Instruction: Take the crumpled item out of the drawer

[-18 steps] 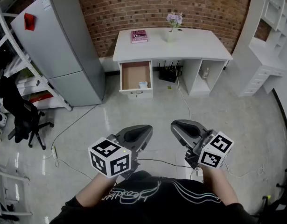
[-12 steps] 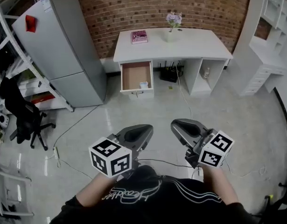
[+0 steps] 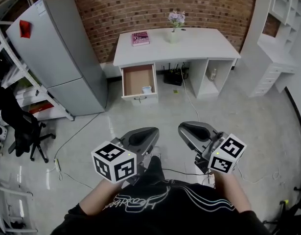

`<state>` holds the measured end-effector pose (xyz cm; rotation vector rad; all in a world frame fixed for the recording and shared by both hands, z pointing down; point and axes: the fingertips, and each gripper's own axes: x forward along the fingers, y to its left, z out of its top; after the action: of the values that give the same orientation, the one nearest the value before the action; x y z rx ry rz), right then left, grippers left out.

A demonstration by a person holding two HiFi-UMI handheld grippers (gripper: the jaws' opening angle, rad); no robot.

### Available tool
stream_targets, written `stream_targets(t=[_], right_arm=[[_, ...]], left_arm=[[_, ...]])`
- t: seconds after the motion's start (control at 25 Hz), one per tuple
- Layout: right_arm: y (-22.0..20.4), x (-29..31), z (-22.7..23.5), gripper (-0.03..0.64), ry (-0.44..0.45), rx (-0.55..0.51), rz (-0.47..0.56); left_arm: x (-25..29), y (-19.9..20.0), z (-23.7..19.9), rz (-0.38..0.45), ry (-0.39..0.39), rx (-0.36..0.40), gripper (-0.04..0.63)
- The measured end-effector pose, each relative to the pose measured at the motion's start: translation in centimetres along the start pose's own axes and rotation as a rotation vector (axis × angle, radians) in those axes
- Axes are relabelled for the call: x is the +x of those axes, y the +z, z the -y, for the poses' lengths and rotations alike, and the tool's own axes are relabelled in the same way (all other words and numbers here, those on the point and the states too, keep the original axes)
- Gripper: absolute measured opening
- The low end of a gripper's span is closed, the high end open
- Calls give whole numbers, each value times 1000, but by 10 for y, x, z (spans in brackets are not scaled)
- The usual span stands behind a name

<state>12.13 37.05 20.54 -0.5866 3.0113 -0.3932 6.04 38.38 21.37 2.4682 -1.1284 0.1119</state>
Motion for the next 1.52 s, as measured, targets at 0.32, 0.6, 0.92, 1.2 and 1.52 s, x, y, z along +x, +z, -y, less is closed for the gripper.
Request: stream_targets(t=[0.32,0.6,0.92,1.2,1.52], right_arm=[[-14,37,47,57,-11,4,-42],[-28,94,116,57,-20,55,-105],[-32,187,242,57,-48,159,-150],[-42,257,354,57,-86,228,-179],[-71,302,438,57,-132,294,-217]], left_arm=[[32,5,-60,8,8,-40,23],[76,12,-135,-27,8,-97,23],[156,42,-263,-125,19,-155,23],[229,52,-379,-203,48,-175,23],[295,44,-474,-279,39,-151,25]])
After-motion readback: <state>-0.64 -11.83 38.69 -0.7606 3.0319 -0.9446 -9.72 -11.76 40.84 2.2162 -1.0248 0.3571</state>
